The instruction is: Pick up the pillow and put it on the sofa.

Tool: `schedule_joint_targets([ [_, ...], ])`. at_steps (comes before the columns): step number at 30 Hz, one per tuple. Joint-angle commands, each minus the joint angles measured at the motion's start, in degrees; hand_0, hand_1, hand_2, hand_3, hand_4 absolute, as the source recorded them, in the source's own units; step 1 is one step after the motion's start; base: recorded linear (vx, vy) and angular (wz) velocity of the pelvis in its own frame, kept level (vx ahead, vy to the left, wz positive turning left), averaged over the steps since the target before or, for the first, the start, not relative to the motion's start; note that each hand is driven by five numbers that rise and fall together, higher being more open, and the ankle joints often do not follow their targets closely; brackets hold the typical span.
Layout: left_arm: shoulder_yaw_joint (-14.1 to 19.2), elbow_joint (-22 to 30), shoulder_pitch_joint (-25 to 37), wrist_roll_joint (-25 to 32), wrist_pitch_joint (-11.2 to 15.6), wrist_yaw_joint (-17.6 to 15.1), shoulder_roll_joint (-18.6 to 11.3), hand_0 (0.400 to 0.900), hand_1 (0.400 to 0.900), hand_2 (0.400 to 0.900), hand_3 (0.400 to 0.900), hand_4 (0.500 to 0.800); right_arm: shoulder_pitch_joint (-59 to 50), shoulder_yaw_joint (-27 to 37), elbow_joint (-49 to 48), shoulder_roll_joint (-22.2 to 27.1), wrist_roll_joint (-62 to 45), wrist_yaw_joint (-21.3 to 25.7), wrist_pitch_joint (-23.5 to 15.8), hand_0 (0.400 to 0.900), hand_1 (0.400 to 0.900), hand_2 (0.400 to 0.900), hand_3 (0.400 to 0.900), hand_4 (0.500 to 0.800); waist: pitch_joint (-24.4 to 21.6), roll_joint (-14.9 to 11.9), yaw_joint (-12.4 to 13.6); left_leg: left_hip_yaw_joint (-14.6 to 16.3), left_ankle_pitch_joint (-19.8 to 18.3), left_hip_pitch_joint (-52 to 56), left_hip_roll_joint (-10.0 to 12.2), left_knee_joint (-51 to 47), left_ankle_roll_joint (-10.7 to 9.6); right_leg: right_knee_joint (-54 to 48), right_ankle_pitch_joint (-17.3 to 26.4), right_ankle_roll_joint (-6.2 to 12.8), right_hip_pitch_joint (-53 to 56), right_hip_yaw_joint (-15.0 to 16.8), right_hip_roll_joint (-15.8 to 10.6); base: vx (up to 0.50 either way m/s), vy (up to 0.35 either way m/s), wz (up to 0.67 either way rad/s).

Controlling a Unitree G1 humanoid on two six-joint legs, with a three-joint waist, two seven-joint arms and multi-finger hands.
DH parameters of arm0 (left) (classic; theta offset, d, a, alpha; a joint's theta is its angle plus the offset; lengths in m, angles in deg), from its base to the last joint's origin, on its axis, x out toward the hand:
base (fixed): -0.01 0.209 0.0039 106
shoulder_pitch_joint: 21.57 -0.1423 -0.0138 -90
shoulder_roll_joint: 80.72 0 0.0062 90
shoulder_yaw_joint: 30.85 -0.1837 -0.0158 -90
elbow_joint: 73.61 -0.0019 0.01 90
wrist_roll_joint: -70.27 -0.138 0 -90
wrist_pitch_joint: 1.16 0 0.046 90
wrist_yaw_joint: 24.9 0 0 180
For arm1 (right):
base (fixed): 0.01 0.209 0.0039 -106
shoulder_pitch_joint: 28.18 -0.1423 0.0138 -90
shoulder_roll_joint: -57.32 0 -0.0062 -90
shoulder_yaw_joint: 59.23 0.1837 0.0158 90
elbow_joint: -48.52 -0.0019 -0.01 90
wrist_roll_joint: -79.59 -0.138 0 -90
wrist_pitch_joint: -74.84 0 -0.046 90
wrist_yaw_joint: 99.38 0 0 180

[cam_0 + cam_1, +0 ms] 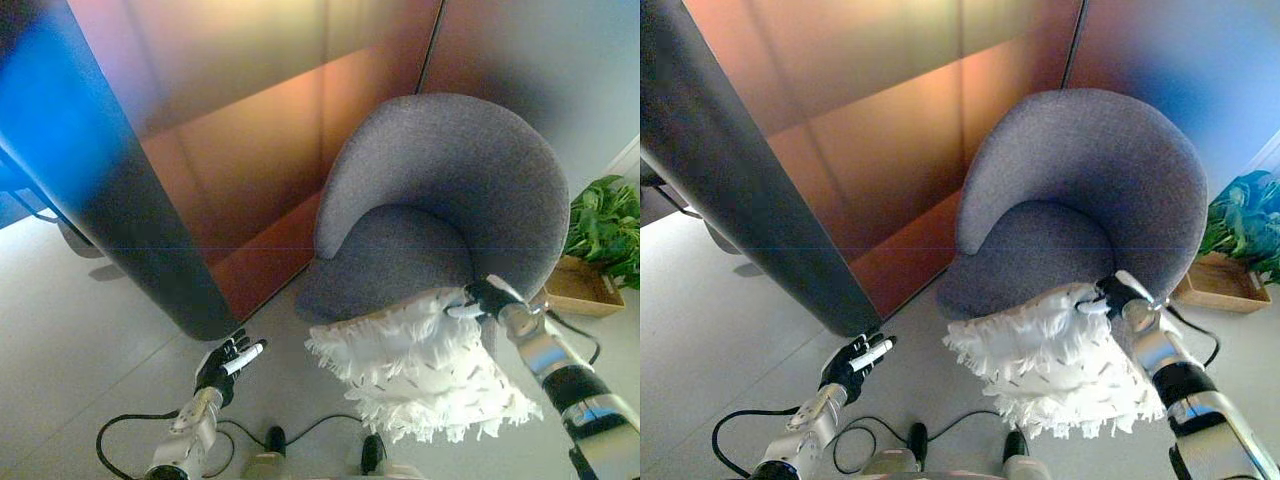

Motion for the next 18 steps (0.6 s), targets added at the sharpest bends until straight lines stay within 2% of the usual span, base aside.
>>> schedule_joint_targets([
  [1, -2.9, 0.1, 1.7, -1.1, 3.2, 2.3, -3.4, 0.9, 0.9, 0.9, 0.9, 0.8, -21.5, -3.8, 7.1, 10.2, 0.0, 3.1, -4.6, 0.4, 0.4, 0.4, 0.4, 0.5, -8.8, -2.1, 3.8, -1.4, -2.7, 0.9, 5.6, 2.6, -3.1, 2.6, 0.8, 6.25, -0.8, -2.2, -6.4, 0.08, -0.021, 0.12],
  [8, -5.0, 1.7, -0.6, -0.9, 4.0, 4.2, -5.1, 0.9, 0.9, 0.9, 0.9, 0.8, -32.0, -8.7, 17.0, 13.4, -1.2, 3.4, -5.1, 0.4, 0.4, 0.4, 0.4, 0.5, -9.5, -2.2, 6.0, -2.8, -1.7, 1.0, 6.1, 0.9, -3.6, 1.5, 0.9, 6.06, -0.1, -3.6, -5.8, 0.08, -0.021, 0.12],
  [13, -6.7, 3.3, -2.0, -1.1, 4.0, 4.7, -6.6, 0.9, 0.9, 0.9, 0.9, 0.8, -37.5, -11.4, 21.0, 15.0, -1.6, 3.1, -3.2, 0.4, 0.4, 0.4, 0.4, 0.5, -9.3, -2.0, 7.1, -3.8, -1.1, 0.2, 6.3, 0.6, -4.0, 1.1, 1.0, 5.95, -0.2, -4.4, -5.6, 0.07, -0.028, 0.14],
  [18, -7.6, 4.6, -1.2, -0.9, 4.1, 5.7, -7.5, 0.9, 0.9, 0.9, 0.9, 0.8, -40.2, -13.7, 24.3, 14.2, -0.3, 3.5, -1.0, 0.4, 0.4, 0.4, 0.4, 0.5, -7.7, -1.4, 8.2, -4.7, -0.4, -1.6, 6.7, 0.6, -4.2, 1.5, 1.2, 5.88, -1.9, -4.8, -5.5, -0.01, -0.058, 0.09],
])
